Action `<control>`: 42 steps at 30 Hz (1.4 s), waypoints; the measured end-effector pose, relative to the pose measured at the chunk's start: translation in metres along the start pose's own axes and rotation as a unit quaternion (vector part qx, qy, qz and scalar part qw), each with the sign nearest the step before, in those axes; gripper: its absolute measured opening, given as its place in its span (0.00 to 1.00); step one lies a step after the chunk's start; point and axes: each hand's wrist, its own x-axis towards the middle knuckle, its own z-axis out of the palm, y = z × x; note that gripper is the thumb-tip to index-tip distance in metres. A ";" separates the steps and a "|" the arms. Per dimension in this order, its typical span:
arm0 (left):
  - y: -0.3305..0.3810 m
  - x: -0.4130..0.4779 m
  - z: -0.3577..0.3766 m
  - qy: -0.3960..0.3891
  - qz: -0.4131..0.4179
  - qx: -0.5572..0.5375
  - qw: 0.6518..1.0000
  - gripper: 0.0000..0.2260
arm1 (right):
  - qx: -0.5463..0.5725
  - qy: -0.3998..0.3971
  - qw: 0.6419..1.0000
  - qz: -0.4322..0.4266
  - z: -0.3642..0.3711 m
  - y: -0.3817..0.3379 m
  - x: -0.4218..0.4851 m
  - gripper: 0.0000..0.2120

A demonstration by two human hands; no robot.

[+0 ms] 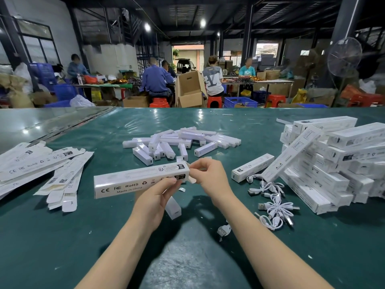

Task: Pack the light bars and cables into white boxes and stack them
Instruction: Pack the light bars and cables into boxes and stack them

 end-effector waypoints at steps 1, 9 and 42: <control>0.000 0.000 0.000 0.008 0.002 0.007 1.000 0.11 | -0.012 0.005 1.000 0.002 0.003 0.000 0.000 0.04; 0.002 0.000 0.001 0.038 0.037 0.016 0.998 0.11 | 0.194 -0.043 0.973 0.117 0.010 -0.002 -0.004 0.06; -0.006 0.002 -0.011 -0.052 0.188 0.188 0.963 0.14 | 0.401 0.108 0.903 0.109 0.022 -0.007 -0.012 0.11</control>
